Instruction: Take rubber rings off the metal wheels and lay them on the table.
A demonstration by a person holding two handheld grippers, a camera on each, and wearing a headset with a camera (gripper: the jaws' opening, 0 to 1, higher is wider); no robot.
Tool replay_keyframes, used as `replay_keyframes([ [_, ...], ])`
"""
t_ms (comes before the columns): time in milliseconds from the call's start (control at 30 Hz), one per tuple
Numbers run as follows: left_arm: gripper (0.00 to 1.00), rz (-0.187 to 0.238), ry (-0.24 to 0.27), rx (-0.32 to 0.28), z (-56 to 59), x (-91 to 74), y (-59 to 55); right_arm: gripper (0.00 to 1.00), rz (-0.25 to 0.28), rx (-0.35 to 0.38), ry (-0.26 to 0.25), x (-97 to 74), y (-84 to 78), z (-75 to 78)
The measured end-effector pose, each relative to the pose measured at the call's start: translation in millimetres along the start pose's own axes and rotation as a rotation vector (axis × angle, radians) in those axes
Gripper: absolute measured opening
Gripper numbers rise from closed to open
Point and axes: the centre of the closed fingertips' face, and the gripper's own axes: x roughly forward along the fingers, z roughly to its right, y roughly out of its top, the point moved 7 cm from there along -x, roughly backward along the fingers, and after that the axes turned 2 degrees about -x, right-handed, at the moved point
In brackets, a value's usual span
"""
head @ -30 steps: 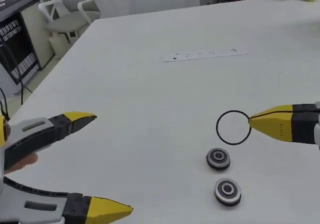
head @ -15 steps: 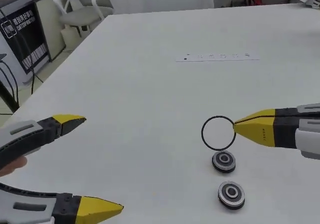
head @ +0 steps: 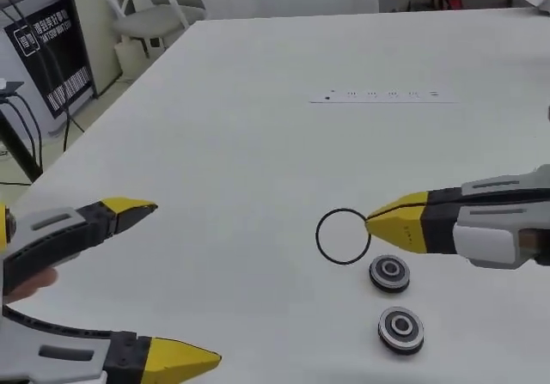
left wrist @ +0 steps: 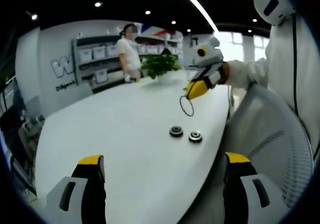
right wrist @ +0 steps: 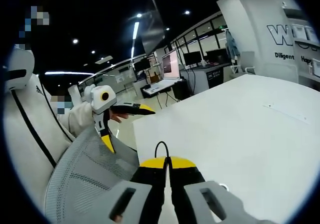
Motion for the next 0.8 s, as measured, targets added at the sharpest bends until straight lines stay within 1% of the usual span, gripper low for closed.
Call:
replay_keyframes([
  [133,1.00,-0.007,0.000,0.002,0.3,0.5,-0.3,0.00,-0.034,0.002,0.001,7.8,-6.8,1.8],
  [367,1.00,-0.014,-0.002,-0.003,0.3,1.5,-1.6,0.00,-0.104,0.025,0.000,20.6,-25.7,6.1],
  [500,1.00,-0.020,-0.005,-0.004,0.2,2.3,-2.8,0.00,-0.132,0.033,0.005,25.5,-33.4,7.4],
  [600,1.00,-0.023,-0.007,-0.005,0.4,2.9,-3.4,0.00,-0.163,0.041,0.001,28.5,-40.3,11.7],
  [800,1.00,-0.030,-0.011,-0.008,0.6,4.4,-5.5,0.00,-0.187,0.069,-0.009,32.5,-48.6,18.9],
])
